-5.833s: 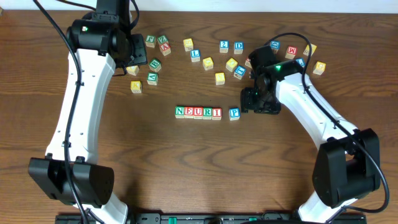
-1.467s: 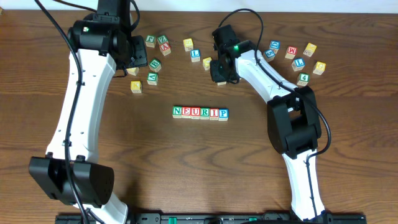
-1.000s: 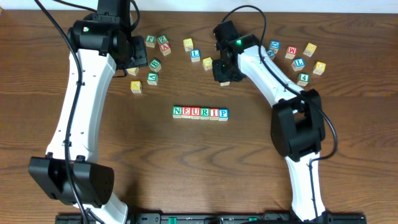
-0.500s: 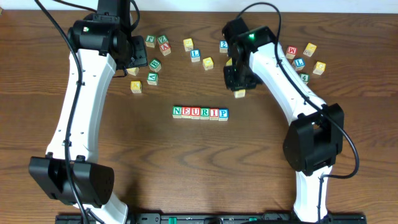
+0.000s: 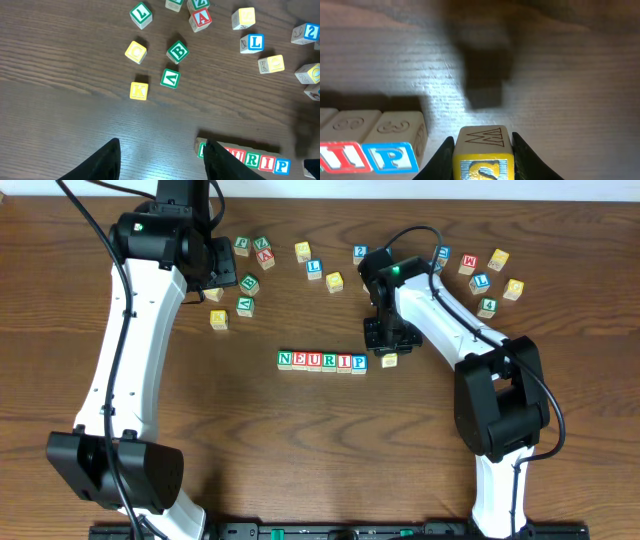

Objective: Spell out NEURIPS
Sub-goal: 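Carry the yellow S block and place it right of the P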

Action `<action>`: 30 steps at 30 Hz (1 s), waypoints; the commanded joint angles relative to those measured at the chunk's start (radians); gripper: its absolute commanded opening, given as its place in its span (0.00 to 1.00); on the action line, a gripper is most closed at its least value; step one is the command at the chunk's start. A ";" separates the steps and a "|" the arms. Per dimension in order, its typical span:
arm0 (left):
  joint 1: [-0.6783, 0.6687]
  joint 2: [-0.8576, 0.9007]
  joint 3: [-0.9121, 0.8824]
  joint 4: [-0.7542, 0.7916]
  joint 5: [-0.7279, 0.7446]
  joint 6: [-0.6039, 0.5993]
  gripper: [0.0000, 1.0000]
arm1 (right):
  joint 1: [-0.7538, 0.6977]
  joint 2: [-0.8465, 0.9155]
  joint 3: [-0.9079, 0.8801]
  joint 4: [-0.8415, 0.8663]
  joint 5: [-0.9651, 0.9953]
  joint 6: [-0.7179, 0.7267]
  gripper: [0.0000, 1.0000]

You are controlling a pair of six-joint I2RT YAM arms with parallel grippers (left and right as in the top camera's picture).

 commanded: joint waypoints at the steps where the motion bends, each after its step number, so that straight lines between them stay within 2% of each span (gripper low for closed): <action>1: 0.003 0.000 -0.010 0.001 -0.012 0.013 0.52 | 0.002 -0.002 -0.021 0.018 -0.002 0.026 0.24; 11: 0.003 0.000 -0.010 0.002 -0.012 0.013 0.52 | 0.017 -0.002 -0.072 0.058 -0.026 0.046 0.25; 20: 0.003 0.000 -0.010 0.001 -0.012 0.013 0.52 | 0.022 -0.002 -0.072 0.057 -0.036 0.046 0.35; 30: 0.003 0.000 -0.010 0.001 -0.012 0.013 0.53 | 0.012 -0.019 -0.034 0.039 -0.055 0.036 0.32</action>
